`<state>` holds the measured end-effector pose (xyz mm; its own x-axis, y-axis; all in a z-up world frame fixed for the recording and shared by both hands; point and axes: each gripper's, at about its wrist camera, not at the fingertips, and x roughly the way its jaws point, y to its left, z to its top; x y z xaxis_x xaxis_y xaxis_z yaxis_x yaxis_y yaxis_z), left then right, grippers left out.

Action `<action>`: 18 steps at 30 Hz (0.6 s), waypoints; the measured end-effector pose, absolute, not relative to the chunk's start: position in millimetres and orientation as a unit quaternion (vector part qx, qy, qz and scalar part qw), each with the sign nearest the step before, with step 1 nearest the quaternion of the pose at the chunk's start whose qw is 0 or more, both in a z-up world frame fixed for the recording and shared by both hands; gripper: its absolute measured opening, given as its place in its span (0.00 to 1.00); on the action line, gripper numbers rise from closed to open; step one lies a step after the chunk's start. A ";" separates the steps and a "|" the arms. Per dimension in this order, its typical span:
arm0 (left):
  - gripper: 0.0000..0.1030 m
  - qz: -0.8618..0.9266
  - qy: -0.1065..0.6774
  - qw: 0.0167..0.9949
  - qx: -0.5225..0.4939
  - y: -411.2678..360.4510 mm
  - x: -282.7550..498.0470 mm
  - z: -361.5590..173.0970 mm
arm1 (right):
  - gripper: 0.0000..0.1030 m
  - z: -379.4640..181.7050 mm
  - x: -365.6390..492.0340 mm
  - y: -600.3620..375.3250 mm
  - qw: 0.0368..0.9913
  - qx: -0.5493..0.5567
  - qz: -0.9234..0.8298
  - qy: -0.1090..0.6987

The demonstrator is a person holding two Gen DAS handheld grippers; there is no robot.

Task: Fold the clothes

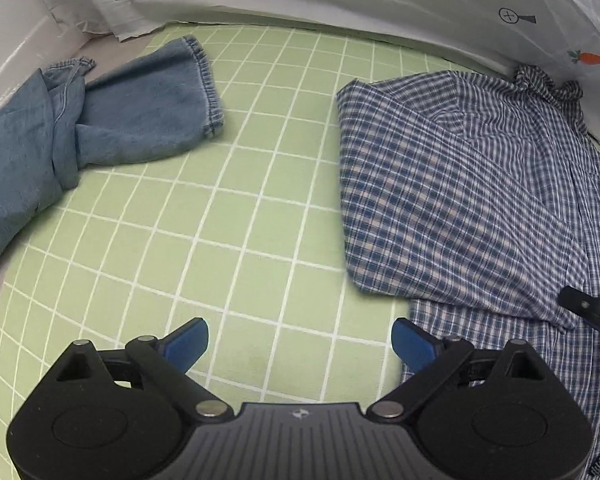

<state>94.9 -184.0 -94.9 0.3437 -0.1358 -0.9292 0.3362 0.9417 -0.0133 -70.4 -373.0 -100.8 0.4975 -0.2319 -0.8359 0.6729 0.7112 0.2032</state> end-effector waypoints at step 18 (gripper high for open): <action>0.95 -0.156 0.521 0.831 0.119 -200.5 103.6 -88.4 | 0.13 -44.6 -76.2 -392.1 0.896 0.149 -0.232 0.348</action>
